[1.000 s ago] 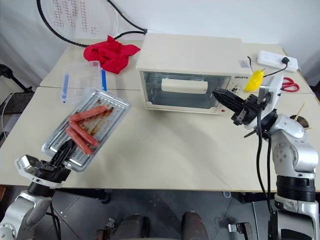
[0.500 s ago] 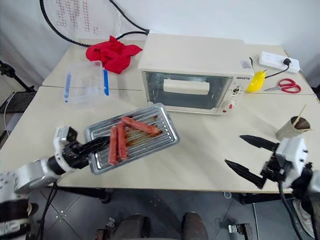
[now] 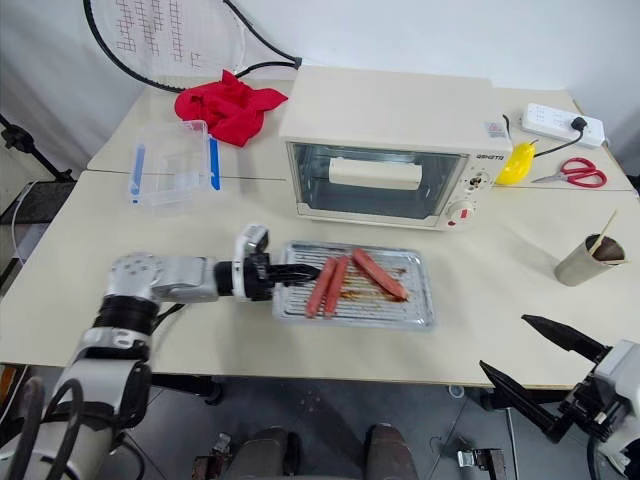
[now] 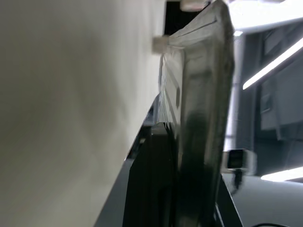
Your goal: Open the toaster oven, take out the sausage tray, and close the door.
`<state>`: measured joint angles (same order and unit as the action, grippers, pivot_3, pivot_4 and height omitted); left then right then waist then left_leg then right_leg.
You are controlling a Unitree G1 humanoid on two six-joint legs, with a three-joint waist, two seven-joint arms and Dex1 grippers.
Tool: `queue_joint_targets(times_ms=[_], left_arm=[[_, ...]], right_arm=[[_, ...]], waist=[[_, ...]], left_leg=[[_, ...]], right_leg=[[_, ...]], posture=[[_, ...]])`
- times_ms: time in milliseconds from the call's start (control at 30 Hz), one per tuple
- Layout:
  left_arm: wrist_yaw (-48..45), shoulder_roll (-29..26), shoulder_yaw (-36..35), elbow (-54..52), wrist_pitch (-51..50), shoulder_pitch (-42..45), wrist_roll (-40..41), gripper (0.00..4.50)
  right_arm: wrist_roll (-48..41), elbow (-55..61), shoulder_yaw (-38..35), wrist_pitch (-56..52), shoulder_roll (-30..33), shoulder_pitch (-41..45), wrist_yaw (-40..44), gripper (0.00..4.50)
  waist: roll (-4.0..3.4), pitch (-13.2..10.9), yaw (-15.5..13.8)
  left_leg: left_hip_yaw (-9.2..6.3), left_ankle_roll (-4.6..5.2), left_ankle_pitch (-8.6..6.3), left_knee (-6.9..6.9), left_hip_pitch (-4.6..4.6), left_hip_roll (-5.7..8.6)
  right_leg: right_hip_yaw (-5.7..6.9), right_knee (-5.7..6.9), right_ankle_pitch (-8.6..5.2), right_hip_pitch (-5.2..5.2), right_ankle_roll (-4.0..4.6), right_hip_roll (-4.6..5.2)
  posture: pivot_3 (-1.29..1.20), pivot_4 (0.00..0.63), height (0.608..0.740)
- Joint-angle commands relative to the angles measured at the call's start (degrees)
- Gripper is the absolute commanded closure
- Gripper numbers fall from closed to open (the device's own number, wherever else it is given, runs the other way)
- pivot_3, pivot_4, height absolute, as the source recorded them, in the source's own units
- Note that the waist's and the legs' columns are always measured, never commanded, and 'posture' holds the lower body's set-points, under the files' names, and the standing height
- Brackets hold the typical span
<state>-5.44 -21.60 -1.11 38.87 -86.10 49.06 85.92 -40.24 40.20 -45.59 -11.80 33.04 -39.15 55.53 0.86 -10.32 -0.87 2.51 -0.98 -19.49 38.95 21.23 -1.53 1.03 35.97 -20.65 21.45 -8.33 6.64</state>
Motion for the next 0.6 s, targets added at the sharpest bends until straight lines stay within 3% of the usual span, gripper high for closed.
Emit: queue_joint_targets(times_ms=[33,333,500,600], left_arm=[[-3.58,2.92,-1.14,1.08,0.94,1.8,-6.63,4.5],[-6.86,6.44,-4.56,-1.66,4.47,-0.27,-20.22,4.5],[-11.8,4.42,-4.29,-9.98,4.52,-3.25,-24.28,3.35],[-16.58,0.33,-2.93,-16.02,6.26,-5.03,-27.49,2.56]], right_arm=[[-1.72,2.89,-1.8,-0.19,-0.54,-1.51,-1.72,0.02],[-2.41,3.22,-1.23,-0.39,0.47,-1.49,-3.29,0.02],[-1.96,1.26,0.42,-1.03,2.36,0.92,-2.79,0.0],[-1.75,-0.23,1.05,-1.09,3.46,2.5,-2.22,0.0]], waist=[[0.0,0.0,-0.04],[-0.02,0.02,-0.59],[-0.06,0.04,-0.19],[-0.06,0.04,0.15]], left_leg=[[0.03,0.0,0.0,0.0,-0.01,0.0],[0.27,-0.02,0.01,0.07,-0.08,0.0],[0.08,-0.03,0.02,0.06,-0.16,-0.09],[0.02,-0.03,0.02,0.02,-0.13,-0.12]], right_leg=[[-0.01,0.0,0.0,0.0,0.0,0.0],[0.0,0.03,0.02,-0.11,-0.01,0.04],[-0.08,0.06,0.05,-0.11,0.0,-0.01],[-0.13,0.07,0.05,-0.02,0.0,-0.05]], posture=[[0.0,0.15,0.74],[0.0,0.15,0.74],[0.0,0.15,0.74],[0.0,0.15,0.74]])
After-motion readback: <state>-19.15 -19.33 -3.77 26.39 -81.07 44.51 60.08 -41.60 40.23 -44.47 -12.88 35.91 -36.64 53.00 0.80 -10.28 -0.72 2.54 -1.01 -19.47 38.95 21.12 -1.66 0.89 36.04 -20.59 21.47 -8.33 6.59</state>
